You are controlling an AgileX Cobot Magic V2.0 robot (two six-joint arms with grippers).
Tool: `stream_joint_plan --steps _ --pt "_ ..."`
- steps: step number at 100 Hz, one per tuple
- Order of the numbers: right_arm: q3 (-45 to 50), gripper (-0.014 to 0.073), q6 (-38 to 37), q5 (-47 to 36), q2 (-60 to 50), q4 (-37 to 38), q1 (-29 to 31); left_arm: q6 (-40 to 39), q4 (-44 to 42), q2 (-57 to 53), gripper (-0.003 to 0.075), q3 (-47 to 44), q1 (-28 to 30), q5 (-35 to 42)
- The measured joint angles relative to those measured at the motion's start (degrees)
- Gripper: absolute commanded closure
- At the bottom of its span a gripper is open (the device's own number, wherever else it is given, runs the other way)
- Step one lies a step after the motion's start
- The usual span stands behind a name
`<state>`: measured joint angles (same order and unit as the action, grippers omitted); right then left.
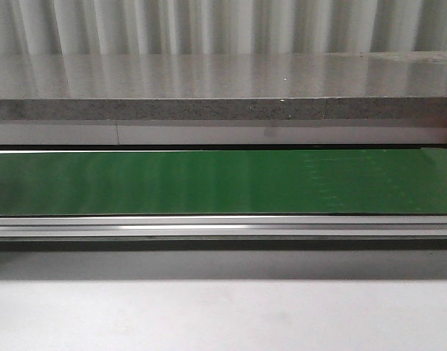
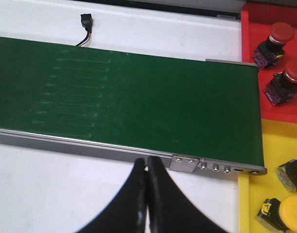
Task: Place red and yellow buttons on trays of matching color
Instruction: 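Lower the yellow button onto the green belt and open the left gripper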
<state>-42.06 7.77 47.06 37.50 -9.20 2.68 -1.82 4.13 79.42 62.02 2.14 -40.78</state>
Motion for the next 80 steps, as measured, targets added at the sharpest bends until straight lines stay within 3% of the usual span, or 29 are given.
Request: stream_joint_plan --steps 21,47,80 --pt "0.0 0.0661 0.0 0.0 0.0 0.0 0.0 0.0 -0.78 -0.6 0.0031 0.11 1.58 1.0" --pt "0.0 0.0661 0.0 0.0 0.0 0.0 0.0 -0.29 -0.49 0.19 0.0055 0.11 10.93 2.93" --pt "0.0 0.0661 0.0 0.0 0.0 0.0 0.0 -0.34 1.11 9.85 0.0071 0.11 19.81 6.71"
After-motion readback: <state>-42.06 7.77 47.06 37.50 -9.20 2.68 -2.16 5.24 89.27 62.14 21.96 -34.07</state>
